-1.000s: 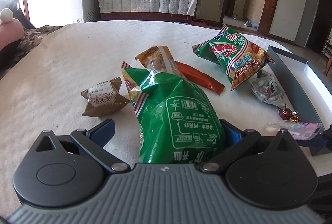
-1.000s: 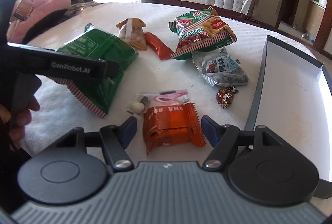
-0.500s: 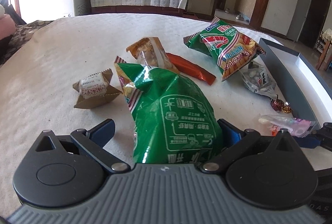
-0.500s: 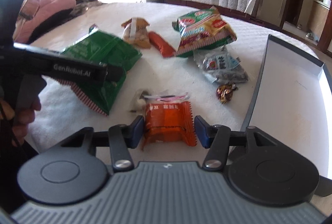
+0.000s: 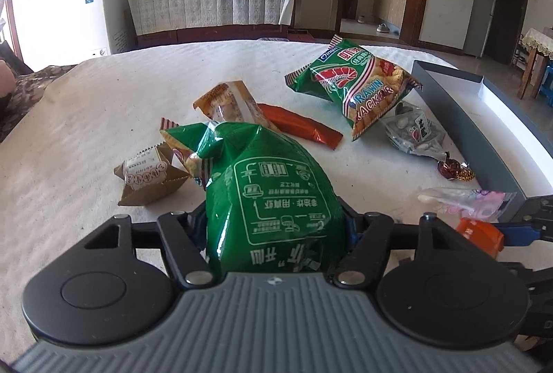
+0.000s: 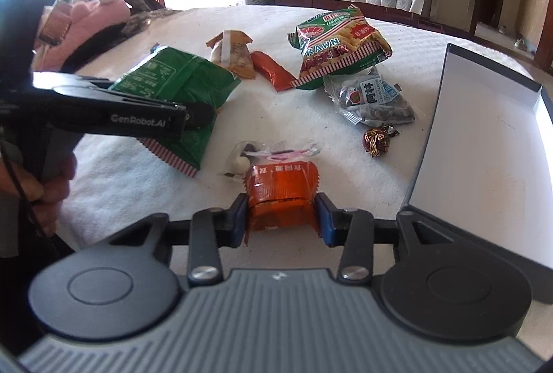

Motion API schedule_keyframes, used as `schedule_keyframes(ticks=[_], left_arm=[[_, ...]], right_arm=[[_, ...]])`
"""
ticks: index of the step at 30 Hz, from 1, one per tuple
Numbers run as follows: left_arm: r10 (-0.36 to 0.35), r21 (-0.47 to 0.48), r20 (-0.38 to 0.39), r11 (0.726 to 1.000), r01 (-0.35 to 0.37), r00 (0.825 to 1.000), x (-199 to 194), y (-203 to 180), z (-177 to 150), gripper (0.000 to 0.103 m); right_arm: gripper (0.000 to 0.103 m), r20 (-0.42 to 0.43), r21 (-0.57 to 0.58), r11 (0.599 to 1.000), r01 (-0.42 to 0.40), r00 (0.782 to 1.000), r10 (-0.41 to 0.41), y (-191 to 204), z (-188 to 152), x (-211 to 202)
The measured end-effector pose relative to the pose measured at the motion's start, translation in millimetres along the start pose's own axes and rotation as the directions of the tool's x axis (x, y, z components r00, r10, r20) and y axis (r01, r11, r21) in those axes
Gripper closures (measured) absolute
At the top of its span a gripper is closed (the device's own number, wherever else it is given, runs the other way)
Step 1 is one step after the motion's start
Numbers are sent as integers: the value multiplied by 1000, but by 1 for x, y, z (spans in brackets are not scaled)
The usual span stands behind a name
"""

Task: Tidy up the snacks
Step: 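Carry the green bag into the grey box while the right tool carries the orange packet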

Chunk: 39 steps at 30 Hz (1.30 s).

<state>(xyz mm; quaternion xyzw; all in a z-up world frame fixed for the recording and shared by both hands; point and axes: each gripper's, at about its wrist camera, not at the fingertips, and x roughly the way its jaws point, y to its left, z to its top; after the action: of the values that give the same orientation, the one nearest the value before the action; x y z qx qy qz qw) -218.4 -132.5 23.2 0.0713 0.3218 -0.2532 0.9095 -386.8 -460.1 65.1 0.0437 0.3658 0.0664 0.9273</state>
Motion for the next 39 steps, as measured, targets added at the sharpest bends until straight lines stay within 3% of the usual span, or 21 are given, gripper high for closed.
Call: schedule_keyframes(ticks=[9, 22, 29, 39], left_arm=[[24, -11, 36, 1000, -24, 999, -6, 4, 4, 34], [20, -1, 102, 1000, -19, 995, -16, -6, 28, 35], [4, 38, 134, 999, -9, 991, -15, -27, 40, 35], [-67, 73, 163, 996, 56, 984, -3, -61, 66, 35]], right_arm=[[59, 111, 38, 998, -55, 993, 50, -2, 2, -29], [59, 254, 15, 998, -58, 966, 52, 5, 34, -61], [59, 280, 11, 999, -38, 960, 33, -5, 64, -56], [59, 301, 49, 999, -2, 954, -13, -34, 80, -53]])
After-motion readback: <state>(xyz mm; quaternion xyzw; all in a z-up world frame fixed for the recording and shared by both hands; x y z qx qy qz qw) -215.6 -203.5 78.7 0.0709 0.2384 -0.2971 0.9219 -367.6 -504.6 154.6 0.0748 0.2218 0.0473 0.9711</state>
